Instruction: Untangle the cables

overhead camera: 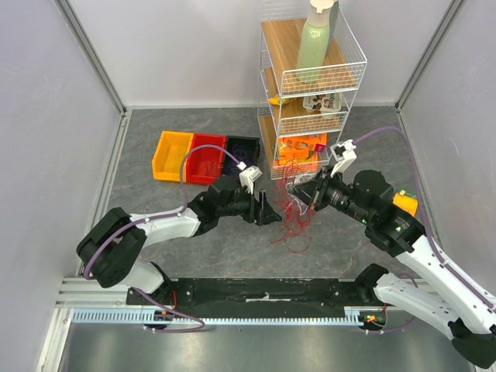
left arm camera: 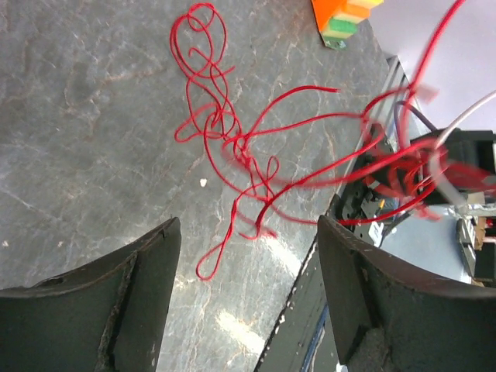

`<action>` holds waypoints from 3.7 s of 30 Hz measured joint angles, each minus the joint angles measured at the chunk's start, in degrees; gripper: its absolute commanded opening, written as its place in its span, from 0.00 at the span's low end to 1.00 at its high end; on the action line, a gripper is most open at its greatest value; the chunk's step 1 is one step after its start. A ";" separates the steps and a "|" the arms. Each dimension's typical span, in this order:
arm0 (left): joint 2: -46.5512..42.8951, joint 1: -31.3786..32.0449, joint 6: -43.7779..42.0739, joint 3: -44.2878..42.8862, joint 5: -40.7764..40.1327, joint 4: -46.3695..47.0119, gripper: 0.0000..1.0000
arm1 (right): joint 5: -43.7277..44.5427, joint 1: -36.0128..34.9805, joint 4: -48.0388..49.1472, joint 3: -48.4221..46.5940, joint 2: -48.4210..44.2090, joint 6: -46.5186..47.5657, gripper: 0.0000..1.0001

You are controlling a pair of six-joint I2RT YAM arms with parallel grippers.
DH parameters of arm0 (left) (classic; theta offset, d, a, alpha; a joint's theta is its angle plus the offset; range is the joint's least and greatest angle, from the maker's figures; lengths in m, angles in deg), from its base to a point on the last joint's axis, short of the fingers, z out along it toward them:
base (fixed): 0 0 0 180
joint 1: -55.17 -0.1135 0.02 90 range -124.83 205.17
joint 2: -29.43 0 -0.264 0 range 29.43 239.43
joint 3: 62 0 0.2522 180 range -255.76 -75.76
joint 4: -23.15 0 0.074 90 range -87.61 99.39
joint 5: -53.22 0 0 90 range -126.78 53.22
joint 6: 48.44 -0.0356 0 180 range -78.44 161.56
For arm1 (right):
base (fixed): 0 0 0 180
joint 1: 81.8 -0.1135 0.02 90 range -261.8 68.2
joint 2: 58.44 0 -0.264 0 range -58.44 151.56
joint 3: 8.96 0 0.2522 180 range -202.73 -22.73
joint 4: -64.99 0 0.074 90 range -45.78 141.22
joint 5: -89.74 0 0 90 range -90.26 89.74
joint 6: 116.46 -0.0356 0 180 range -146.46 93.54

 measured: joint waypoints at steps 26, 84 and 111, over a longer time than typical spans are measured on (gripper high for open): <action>-1.90 1.22 6.60 3.26 2.60 12.28 0.50 | 0.46 0.00 -1.03 -11.91 1.99 0.96 0.00; -54.62 2.36 -17.99 -11.74 -45.83 -35.71 0.02 | 60.26 -0.11 -31.08 -17.51 -6.29 9.29 0.00; -55.76 2.36 -38.18 -40.57 -56.08 -42.75 0.02 | 64.37 -0.11 -32.57 -13.31 -9.75 8.70 0.00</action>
